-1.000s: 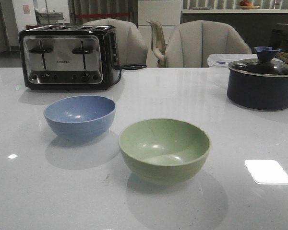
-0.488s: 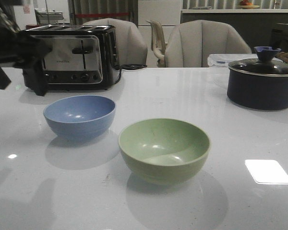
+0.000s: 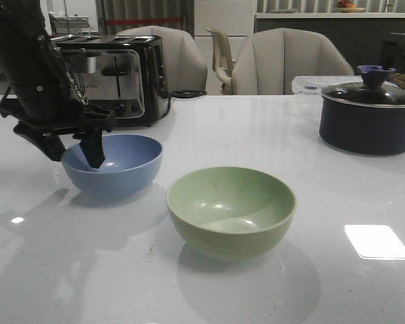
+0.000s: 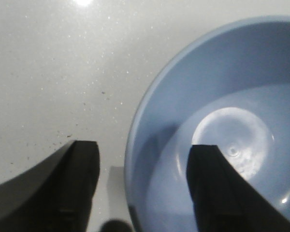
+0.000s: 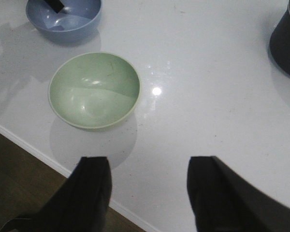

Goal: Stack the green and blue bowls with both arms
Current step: 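Lower the left gripper onto the rim of the light blue bowl and grasp, then lift the blue bowl and carry it over the green bowl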

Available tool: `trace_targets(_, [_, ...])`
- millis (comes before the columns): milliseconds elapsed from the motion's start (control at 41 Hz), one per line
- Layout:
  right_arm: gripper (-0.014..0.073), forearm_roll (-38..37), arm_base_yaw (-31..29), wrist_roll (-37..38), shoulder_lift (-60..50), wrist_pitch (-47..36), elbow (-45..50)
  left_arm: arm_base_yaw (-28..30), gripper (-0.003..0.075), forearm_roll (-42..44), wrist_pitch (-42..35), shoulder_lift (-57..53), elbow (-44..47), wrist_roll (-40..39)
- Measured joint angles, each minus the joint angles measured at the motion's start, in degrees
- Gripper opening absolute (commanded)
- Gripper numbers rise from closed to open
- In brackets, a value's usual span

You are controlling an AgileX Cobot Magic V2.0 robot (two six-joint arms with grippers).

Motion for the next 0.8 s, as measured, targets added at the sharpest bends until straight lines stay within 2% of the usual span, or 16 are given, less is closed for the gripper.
trace_targets(195, [0.0473,0.0,0.0,0.0,0.0,0.0,0.0,0.0,0.0095,0.0,-0.02,0.0,0.0,0.0])
trace_targets(488, [0.0473,0.0,0.0,0.0,0.0,0.0,0.0,0.0,0.01,1.15,5.49,-2.67,-2.06,0.13])
trace_targets(805, [0.0473,0.0,0.0,0.0,0.0,0.0,0.0,-1.61,0.01,-1.7,12.31,-19.26,-2.3,5.91])
